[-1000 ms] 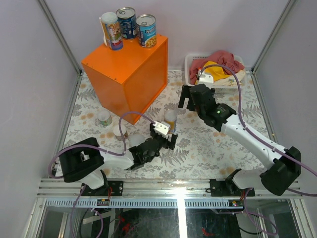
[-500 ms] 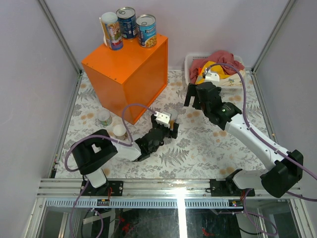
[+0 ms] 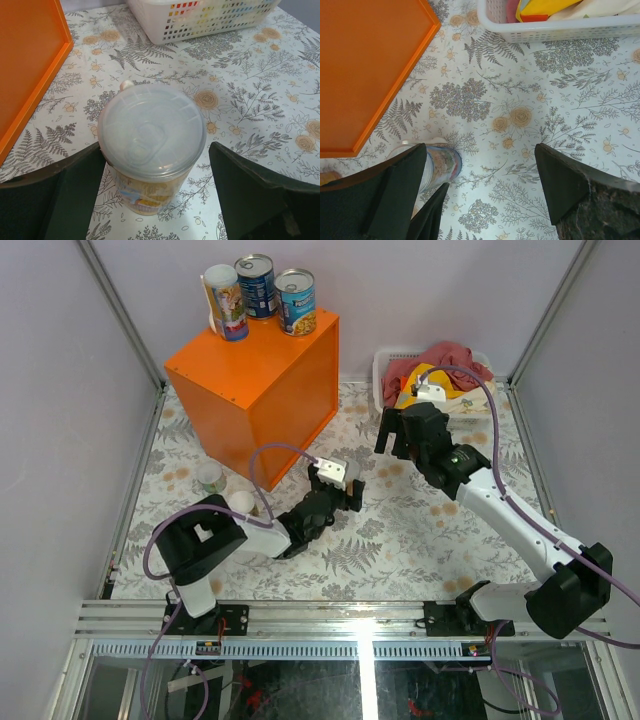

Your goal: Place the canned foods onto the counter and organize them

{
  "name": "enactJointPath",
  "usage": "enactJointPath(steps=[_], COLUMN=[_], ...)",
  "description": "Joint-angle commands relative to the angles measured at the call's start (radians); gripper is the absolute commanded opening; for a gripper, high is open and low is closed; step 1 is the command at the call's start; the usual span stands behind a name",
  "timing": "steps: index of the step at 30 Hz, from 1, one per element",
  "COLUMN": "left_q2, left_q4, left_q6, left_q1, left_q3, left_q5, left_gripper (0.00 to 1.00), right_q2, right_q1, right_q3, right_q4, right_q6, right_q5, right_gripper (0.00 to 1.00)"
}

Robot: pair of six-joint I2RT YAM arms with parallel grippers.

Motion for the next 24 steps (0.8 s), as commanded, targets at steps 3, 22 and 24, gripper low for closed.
enactJointPath(steps=[3,22,24], left_q2=[0.032,-0.007,-0.036], left_q4=[0.105,0.127,0.123], left_q6=[-0.010,0.029,0.041], left_q1=[0.023,0.035,0.035], left_q3=[0.049,0.063,0.064], left_q5=[0.012,0.036,0.046], left_gripper=[0.81,0.16,0.12], right_q2=[0.004,0.011,0.009], right_q1=[-0.012,-0.017,-0.017], right_q3=[0.023,0.036,0.038], right_q4=[0.032,0.022,0.020], right_q6=[-0.027,-0.035,-0.035], right_q5=[-0.029,-0.035,-0.031], right_gripper=[0.96,0.96,0.96])
